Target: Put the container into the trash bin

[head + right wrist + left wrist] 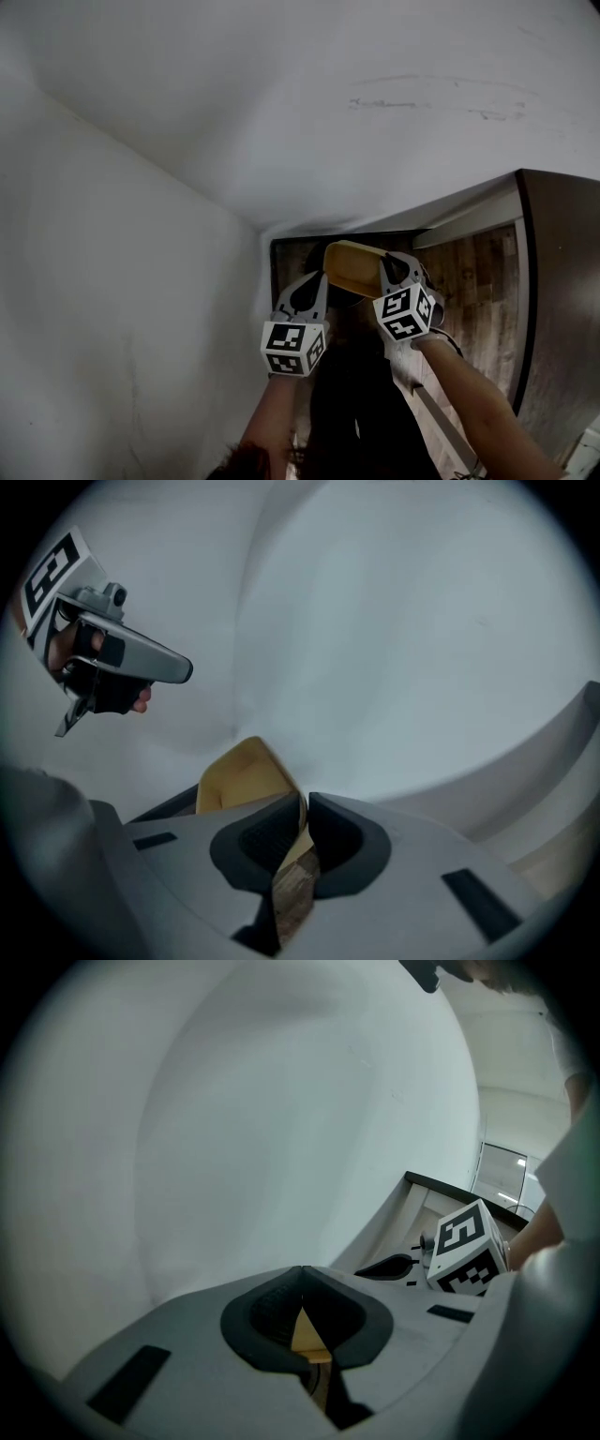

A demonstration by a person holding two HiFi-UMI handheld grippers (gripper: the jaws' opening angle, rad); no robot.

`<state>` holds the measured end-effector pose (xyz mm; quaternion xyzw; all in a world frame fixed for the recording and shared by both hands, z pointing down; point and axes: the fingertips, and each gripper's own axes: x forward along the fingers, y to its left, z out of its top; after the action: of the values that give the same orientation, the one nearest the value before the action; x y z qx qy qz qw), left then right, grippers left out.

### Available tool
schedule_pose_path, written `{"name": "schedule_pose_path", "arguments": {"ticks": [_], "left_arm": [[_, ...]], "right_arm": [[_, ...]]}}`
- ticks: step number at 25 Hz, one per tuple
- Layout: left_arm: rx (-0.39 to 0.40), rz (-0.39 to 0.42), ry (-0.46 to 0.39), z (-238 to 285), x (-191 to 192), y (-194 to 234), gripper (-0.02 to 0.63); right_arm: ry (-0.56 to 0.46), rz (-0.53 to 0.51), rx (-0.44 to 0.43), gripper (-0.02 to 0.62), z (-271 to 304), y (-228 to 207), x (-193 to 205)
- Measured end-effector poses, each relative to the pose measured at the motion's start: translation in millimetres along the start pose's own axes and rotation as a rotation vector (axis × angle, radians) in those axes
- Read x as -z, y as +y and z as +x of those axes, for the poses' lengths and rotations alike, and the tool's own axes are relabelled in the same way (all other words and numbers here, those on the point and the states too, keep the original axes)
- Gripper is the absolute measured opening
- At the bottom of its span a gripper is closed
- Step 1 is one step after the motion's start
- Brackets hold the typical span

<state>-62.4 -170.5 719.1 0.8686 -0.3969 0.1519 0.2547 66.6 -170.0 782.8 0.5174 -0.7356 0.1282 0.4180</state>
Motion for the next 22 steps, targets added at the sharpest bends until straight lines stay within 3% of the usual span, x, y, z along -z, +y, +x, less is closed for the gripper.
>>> {"name": "schedule_pose_path", "arguments": {"ticks": [22], "left_arm": [[0.007,0.003,0.019,16.1,5.1,4.4,0.02]], "right_arm": [[0.042,0.058,-0.118,0.067,34.3,29.8,14.3]]}}
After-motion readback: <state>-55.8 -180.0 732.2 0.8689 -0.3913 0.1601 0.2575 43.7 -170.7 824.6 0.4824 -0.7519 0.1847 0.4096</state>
